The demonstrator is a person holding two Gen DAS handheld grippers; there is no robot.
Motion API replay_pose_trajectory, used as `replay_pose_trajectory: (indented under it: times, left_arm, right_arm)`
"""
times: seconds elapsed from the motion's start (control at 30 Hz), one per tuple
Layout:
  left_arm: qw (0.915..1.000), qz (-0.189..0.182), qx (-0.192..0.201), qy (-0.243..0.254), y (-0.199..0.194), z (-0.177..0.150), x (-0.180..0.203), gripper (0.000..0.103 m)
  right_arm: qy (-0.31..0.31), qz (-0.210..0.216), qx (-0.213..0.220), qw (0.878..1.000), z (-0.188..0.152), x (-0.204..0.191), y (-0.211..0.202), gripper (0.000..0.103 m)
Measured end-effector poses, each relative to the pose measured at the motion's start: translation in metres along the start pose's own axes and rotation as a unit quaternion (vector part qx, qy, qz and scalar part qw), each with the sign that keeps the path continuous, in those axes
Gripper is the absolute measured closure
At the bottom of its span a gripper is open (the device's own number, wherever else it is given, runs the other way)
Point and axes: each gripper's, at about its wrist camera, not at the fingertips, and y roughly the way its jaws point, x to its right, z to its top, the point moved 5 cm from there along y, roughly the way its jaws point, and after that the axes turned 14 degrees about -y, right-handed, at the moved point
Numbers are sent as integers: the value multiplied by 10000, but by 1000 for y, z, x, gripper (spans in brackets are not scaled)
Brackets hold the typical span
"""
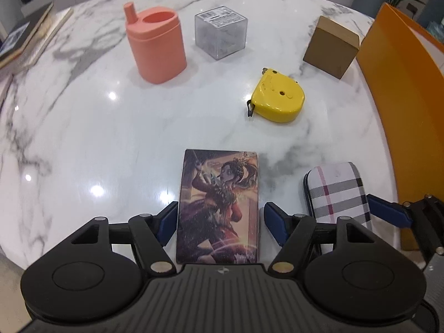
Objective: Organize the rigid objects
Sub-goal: 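Grasp the printed card box with the left tool while the right tool grasps the plaid pouch, then lower the card box and plaid pouch into the orange box and release both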
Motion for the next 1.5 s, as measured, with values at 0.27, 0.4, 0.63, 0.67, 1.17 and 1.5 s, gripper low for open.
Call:
replay_pose_trajectory:
  times: [0.27, 0.4, 0.63, 0.67, 1.17, 1.5]
  left_arm:
    - [9997, -50, 106, 209, -1, -1, 4, 37]
    - [9997, -196, 45, 138, -4, -1, 3, 37]
    - [9984, -447, 352, -27, -31, 2, 2, 37]
    - [9979, -489, 411, -71, -36, 3, 2, 37]
    - [9819, -1456, 1210, -8, -139, 4, 57, 37]
    - [9729, -2085, 703, 714, -157, 8, 164, 37]
  right_arm:
    - [2, -51, 86, 10000, 1, 1, -1, 35]
    - [-23, -73, 185, 9998, 3, 0, -5, 35]
    - [-145, -200, 547, 9982, 12, -4, -25, 35]
    - [-123, -217, 607, 9978, 14, -3, -30, 35]
    - [479, -617, 1523, 9852, 8, 58, -147, 35]
    - [536, -762, 932, 9913, -22, 139, -192, 35]
